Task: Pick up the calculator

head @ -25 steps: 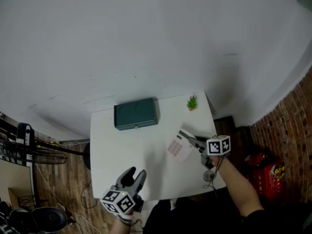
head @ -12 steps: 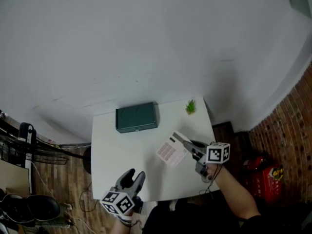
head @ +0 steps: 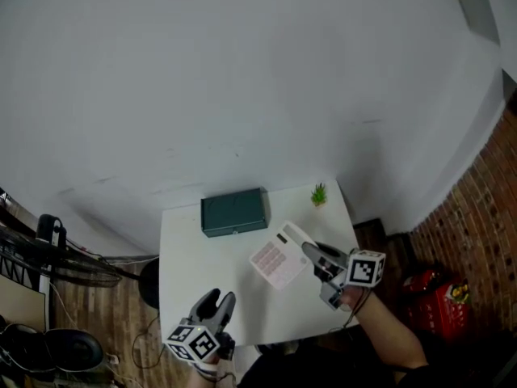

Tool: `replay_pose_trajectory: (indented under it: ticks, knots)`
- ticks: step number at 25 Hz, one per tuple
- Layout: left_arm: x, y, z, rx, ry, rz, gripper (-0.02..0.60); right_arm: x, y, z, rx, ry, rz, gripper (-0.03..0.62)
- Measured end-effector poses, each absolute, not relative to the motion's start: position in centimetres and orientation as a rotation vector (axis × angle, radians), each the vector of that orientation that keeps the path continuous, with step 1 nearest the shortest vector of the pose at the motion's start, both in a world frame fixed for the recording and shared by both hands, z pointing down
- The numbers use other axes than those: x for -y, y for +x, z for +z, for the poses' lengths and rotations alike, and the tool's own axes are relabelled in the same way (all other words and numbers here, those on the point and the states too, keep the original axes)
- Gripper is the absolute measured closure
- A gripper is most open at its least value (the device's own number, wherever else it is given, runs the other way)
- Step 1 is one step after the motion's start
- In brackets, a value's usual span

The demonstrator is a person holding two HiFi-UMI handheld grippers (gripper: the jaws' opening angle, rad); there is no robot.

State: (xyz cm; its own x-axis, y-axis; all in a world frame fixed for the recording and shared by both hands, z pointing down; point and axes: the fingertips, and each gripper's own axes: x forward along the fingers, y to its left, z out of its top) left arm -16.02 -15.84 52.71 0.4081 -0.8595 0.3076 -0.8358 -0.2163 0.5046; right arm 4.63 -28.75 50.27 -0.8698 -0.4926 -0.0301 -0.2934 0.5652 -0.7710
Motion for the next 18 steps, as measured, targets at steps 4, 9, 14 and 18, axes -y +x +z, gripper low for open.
replay_pose_trajectory:
  ticks: [4, 9, 14, 18]
  knots:
    - [15.6, -18.5, 52.0, 1.458, 2.055, -0.074, 0.385, 27.8, 3.0, 47.1, -2.528, -0.632, -1.142, 0.537]
    - [15.7, -20.1, 50.6, 1.468, 2.094, -0.085, 0.385, 27.5, 1.5, 44.6, -2.512, -0.614, -1.111, 0.537]
    - [16.2, -21.7, 50.0, 1.464, 2.107, -0.109, 0.387, 26.9, 0.1, 43.0, -2.505, -0.609, -1.092, 0.537]
    - [16.4, -22.2, 49.8, 1.453, 2.133, -0.107, 0.387, 26.0, -1.3, 41.7, -2.521, -0.577, -1.064, 0.537]
